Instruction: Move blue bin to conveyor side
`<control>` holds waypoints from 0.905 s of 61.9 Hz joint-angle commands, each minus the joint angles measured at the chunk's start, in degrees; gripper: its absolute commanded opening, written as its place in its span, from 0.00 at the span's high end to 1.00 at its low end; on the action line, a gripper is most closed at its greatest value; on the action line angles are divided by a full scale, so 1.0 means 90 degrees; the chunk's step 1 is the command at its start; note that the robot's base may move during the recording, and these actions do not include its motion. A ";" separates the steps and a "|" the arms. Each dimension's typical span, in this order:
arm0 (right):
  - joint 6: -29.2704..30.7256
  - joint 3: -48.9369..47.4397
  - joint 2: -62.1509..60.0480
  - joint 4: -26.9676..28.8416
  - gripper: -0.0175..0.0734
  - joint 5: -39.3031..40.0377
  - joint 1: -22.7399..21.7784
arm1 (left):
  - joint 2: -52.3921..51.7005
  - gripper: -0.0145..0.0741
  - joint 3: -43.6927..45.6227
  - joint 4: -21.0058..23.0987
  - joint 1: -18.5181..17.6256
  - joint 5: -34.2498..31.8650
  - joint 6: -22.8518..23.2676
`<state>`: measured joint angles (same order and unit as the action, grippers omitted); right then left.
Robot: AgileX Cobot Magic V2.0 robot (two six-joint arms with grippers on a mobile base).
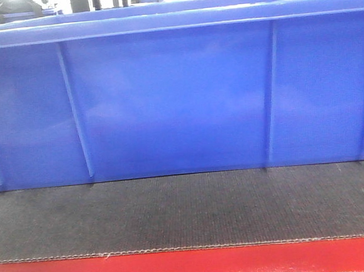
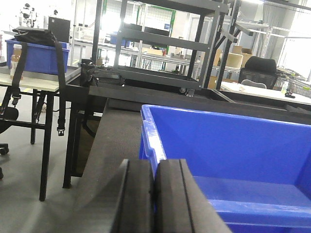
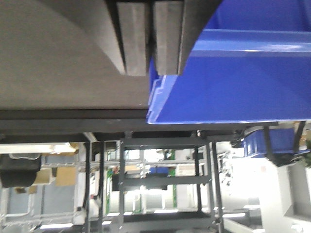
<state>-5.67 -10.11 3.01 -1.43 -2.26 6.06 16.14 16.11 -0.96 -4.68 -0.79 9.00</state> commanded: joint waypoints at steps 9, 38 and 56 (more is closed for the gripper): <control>0.0070 0.0727 -0.0334 0.0333 0.90 0.0011 -0.0410 | -0.0028 0.85 -0.0007 0.0029 0.0028 -0.0132 0.0045; 0.0735 0.1123 -0.0334 0.0333 0.90 0.0360 -0.0397 | -0.0027 0.85 -0.0007 0.0029 0.0028 -0.0144 0.0045; 0.0735 0.1123 -0.0334 0.0333 0.90 0.0360 -0.0397 | -0.0027 0.85 -0.0007 0.0029 0.0028 -0.0144 0.0045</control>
<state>0.62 0.02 0.16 1.43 -0.50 2.74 16.14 15.97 -0.96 -4.68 -0.89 9.00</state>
